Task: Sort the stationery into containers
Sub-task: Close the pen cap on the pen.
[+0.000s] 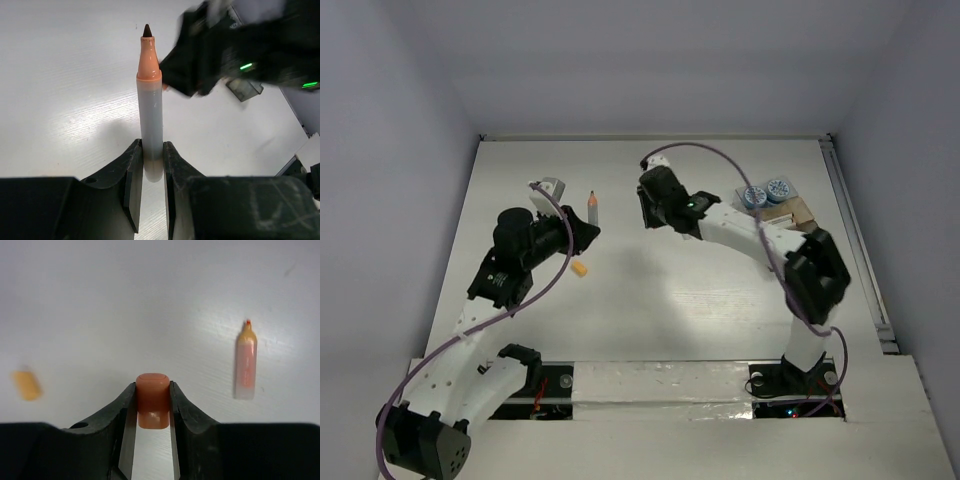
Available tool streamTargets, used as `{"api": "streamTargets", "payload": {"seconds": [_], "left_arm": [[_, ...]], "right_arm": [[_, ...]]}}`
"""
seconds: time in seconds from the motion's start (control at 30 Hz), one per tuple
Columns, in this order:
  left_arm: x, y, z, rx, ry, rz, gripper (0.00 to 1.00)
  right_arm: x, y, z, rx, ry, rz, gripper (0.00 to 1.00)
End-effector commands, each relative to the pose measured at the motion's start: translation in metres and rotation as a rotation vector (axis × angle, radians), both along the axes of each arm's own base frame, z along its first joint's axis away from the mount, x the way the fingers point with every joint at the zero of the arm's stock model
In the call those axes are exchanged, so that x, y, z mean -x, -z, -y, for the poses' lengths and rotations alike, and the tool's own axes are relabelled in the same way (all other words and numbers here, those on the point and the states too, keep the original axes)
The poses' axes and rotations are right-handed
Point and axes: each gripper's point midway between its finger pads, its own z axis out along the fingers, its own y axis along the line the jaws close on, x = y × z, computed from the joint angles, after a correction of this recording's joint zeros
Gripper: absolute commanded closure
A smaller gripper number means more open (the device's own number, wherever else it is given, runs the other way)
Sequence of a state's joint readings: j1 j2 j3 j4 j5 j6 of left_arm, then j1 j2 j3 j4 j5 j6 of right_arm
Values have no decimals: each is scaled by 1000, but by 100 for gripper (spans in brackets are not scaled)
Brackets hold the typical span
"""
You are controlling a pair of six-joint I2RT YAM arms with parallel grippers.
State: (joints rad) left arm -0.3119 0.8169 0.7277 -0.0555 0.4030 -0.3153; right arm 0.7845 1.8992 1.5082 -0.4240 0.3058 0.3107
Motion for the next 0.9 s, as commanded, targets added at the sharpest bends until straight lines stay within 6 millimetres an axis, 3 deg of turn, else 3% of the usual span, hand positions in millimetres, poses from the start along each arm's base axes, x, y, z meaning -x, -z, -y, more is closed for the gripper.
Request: {"api": "streamTargets", "payload": {"seconds": [0.0, 0.07, 0.1, 0.17, 0.3, 0.43, 0.6, 0.73, 0.87], "left_arm": [[-4, -17, 2, 11, 14, 47, 100], [-4, -15, 3, 9, 20, 40, 100], [-5, -12, 4, 7, 23, 31, 100], [-5, -9, 7, 7, 40, 21, 100], [-5, -1, 12, 4, 72, -8, 100], [-3, -3, 16, 10, 101, 0, 100], [-1, -7, 17, 11, 106, 17, 100], [-1, -7, 17, 12, 108, 20, 100], [0, -8, 18, 13, 112, 19, 100]], "right_arm": [[-10, -160, -20, -406, -5, 320, 100], [-7, -202, -21, -525, -7, 410, 100], [-5, -210, -19, -569, 6, 427, 100], [1, -249, -16, -682, 0, 504, 100], [16, -283, -30, -870, -46, 514, 100], [26, -297, -62, -959, -143, 465, 100], [33, -282, -92, -968, -190, 403, 100], [37, -267, -106, -955, -212, 367, 100], [34, -254, -108, -941, -199, 352, 100]]}}
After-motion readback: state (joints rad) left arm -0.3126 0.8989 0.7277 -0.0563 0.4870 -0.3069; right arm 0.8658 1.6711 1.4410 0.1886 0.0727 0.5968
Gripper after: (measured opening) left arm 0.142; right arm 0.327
